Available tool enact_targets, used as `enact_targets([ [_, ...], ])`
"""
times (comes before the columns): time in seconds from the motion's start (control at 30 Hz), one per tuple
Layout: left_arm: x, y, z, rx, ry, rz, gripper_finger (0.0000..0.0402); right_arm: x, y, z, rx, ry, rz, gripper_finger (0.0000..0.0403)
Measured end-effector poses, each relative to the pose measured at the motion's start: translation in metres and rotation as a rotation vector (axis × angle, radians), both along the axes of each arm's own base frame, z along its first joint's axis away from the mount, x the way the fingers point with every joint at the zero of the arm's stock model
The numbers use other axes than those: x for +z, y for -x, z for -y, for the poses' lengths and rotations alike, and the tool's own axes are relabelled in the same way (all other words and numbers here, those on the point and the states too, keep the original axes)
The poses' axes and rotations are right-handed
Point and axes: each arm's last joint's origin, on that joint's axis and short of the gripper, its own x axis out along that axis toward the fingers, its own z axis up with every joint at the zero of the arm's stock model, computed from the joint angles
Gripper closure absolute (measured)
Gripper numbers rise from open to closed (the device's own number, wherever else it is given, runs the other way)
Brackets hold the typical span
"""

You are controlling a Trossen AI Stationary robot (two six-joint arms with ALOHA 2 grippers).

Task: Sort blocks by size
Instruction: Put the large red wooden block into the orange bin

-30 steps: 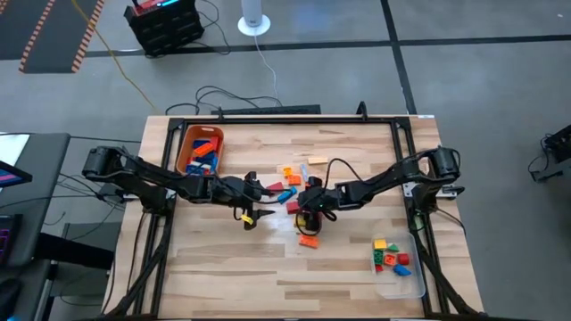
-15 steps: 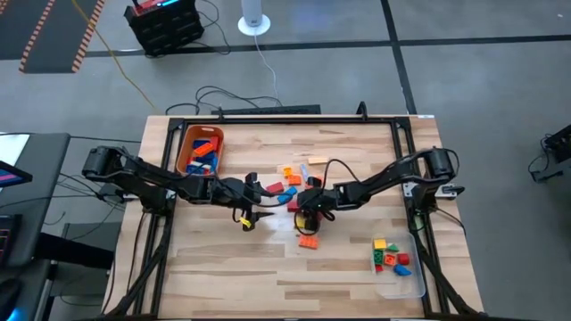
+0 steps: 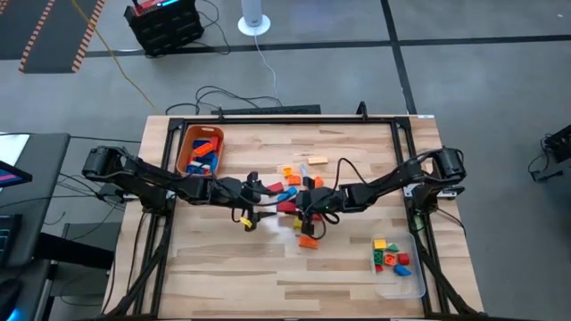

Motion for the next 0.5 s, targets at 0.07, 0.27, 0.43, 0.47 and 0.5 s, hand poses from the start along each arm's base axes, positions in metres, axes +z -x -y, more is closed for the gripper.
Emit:
enact_targets([
  [0.07,-0.001,0.000,0.000,0.012,-0.022,-0.007,0.0095,0.004,-0.003,-0.001,0.004,0.005,0.013,0.0239],
  [0.27,0.000,0.000,-0.001,-0.003,-0.077,0.001,0.0090,0.021,-0.014,-0.001,0.023,0.044,0.067,0.0240],
  [0.43,0.001,0.000,-0.001,-0.005,-0.081,0.005,0.0118,0.029,-0.019,-0.004,0.035,0.059,0.095,0.0237],
  [0.47,0.001,0.000,0.000,-0.006,-0.081,0.005,0.0131,0.030,-0.019,-0.005,0.034,0.060,0.094,0.0237],
  [0.5,0.001,0.000,0.000,-0.006,-0.080,0.009,0.0146,0.030,-0.019,-0.005,0.034,0.059,0.096,0.0237],
])
